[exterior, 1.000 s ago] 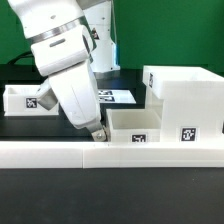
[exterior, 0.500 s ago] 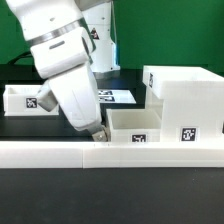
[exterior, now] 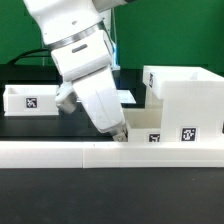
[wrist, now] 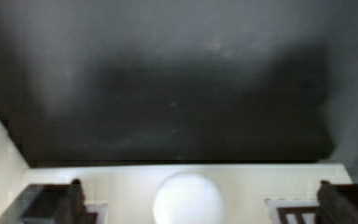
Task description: Assemble drawer
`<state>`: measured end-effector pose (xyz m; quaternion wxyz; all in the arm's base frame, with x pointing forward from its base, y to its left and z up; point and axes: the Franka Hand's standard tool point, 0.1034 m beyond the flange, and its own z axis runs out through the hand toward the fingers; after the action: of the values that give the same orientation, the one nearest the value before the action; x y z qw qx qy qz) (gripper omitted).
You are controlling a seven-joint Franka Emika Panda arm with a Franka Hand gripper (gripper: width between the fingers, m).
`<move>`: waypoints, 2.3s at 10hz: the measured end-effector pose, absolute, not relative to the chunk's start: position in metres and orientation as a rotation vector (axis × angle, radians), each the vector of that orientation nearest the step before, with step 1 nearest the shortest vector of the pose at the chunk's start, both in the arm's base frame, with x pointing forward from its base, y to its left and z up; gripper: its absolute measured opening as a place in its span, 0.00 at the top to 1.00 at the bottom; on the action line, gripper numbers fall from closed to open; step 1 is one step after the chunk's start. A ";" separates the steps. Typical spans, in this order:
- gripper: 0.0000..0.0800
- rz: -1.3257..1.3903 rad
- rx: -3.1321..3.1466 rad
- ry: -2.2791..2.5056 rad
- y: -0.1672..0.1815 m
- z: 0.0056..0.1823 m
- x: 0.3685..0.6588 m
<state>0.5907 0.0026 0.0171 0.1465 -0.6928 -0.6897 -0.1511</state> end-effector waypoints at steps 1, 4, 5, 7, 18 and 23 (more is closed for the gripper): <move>0.19 -0.425 -1.982 -2.001 0.011 0.017 0.591; 0.19 -0.421 -1.979 -2.003 0.013 0.017 0.590; 0.19 -0.420 -1.979 -2.003 0.013 0.017 0.590; 0.19 -0.432 -1.969 -2.014 0.021 0.014 0.590; 0.19 -0.403 -2.040 -2.047 -0.050 0.032 0.588; 0.19 -0.335 -2.179 -1.986 -0.098 0.057 0.525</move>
Offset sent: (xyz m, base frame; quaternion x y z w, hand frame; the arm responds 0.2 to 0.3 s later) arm 0.0000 0.0000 0.0000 0.0000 0.0000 0.0000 1.0000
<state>0.5245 -0.0980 0.0566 0.0869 -0.7316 -0.6667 -0.1125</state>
